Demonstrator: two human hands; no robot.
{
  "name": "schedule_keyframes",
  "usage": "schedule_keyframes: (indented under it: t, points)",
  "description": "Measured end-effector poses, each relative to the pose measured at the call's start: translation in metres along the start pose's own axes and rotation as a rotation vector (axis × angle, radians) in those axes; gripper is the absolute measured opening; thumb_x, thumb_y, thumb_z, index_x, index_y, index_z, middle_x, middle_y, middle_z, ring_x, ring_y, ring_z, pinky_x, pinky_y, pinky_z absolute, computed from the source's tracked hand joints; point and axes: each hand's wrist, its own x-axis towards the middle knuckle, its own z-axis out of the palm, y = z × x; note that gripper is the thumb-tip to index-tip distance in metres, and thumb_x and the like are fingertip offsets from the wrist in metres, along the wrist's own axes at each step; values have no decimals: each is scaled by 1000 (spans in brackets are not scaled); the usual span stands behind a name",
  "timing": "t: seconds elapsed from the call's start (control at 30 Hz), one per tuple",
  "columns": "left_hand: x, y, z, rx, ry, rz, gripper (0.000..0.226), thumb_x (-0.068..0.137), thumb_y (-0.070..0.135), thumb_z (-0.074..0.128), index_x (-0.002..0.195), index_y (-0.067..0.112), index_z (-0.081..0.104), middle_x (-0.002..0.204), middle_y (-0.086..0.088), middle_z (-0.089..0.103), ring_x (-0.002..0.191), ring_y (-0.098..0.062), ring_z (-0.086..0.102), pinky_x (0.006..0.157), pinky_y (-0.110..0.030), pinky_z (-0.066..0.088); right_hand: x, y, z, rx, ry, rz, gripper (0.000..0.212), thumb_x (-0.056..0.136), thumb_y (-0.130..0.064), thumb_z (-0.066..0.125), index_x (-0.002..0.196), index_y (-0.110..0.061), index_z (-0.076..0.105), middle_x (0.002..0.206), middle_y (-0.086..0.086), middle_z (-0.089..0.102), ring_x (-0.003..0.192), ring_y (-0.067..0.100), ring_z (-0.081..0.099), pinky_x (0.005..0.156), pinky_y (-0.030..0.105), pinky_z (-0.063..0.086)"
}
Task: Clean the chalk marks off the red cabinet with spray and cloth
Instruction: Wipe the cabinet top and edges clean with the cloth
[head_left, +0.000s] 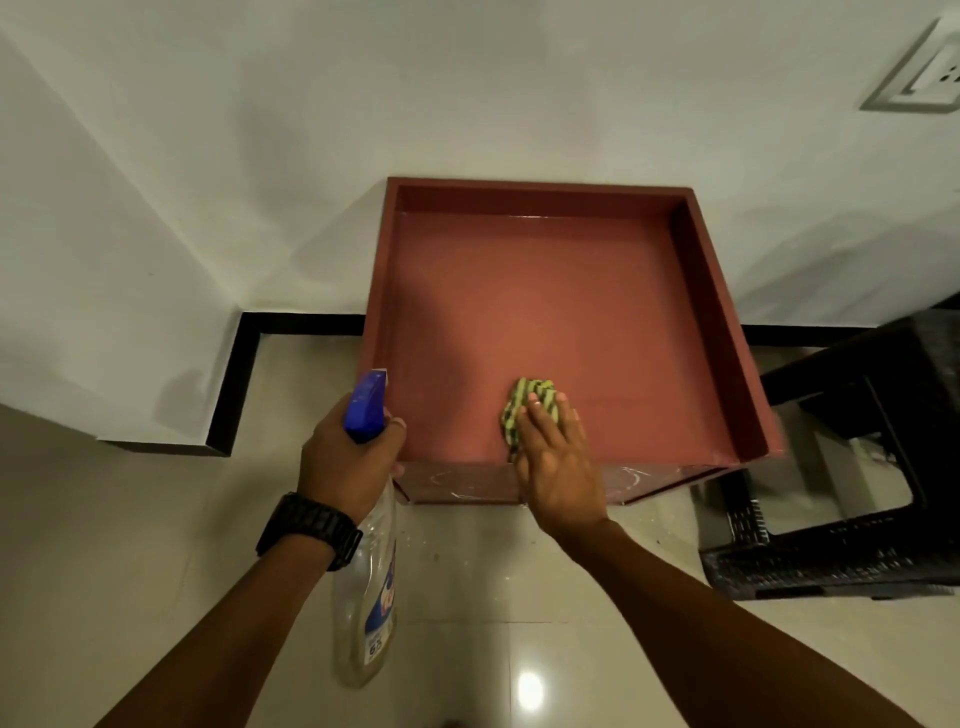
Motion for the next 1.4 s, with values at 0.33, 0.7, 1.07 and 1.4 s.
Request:
schedule_keyframes:
  t: [0.33,0.7,1.07,1.4]
  points:
    - [-5,2,33,-102,8,-149,14,82,20,66,94,25,59,68,-2,63,53,-12,64,63,-34,57,-22,135,-36,-274,-143,284,56,100,-36,15,152,-16,14,161,5,13,149,25,-4,121,42,5]
    - [6,0,53,-111,11,-131,10,81,16,67,80,22,58,66,0,61,44,-1,60,61,-32,55,35,159,-36,-167,-118,332,53,102,-24,24,152,-11,14,161,10,11,148,31,-3,121,46,1]
    - [-39,-21,70,-97,54,-110,11,83,21,66,81,27,56,72,-1,64,64,-15,67,53,-23,44,-28,144,-36,-99,22,294,49,102,-27,26,149,-14,28,159,3,20,149,26,2,120,49,10]
    - [-66,-74,84,-47,62,-82,10,81,23,65,89,24,59,74,-11,69,46,-6,57,49,-22,39,-48,137,-15,-45,261,302,43,101,-20,37,142,-7,40,152,11,36,146,34,14,120,47,17]
